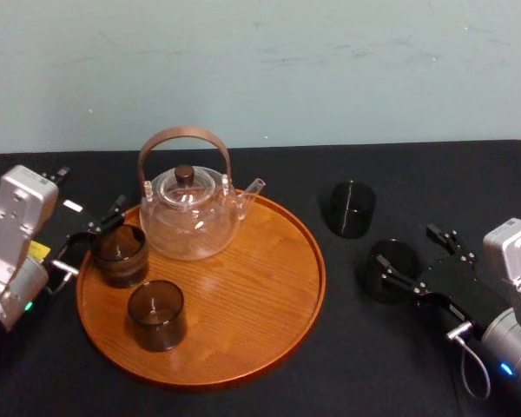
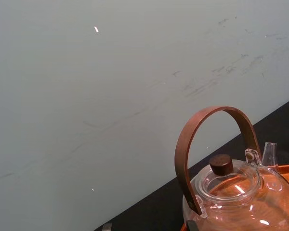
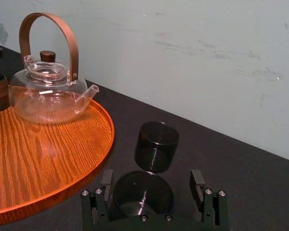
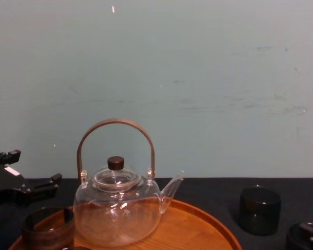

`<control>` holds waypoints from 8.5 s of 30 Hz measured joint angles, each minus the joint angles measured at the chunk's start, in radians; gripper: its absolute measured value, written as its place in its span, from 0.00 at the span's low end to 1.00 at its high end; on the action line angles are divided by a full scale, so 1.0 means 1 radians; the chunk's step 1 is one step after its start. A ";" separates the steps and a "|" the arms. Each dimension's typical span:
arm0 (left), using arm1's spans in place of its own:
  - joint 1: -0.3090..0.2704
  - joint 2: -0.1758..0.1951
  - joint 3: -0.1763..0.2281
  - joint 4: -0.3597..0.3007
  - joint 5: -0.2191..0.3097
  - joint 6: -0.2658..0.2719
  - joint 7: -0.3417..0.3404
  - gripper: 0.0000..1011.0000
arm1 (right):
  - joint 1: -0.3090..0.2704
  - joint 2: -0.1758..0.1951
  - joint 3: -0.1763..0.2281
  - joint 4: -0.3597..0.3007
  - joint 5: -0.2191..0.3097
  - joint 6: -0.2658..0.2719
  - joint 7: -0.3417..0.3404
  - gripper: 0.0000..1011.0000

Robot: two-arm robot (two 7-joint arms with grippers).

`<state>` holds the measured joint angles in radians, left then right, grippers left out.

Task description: Pick up the glass from the table and place it on the tray.

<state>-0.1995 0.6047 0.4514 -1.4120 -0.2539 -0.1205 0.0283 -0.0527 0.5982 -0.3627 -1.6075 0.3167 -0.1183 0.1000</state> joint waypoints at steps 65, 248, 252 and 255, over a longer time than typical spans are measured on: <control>0.000 0.000 0.000 0.000 0.000 0.000 0.000 0.99 | 0.106 -0.163 0.076 0.213 -0.017 0.092 0.209 1.00; 0.000 0.000 0.000 0.000 0.000 0.000 0.000 0.99 | 0.249 -0.317 -0.220 0.289 -0.103 0.052 0.425 0.89; 0.000 0.000 0.000 0.000 0.000 0.000 0.000 0.99 | 0.250 -0.320 -0.220 0.293 -0.105 0.055 0.416 0.89; 0.000 0.000 0.000 0.000 0.000 0.000 0.000 0.99 | 0.250 -0.321 -0.220 0.293 -0.106 0.056 0.412 0.89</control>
<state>-0.1995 0.6047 0.4514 -1.4120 -0.2539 -0.1205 0.0283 0.1971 0.2772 -0.5829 -1.3142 0.2104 -0.0620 0.5125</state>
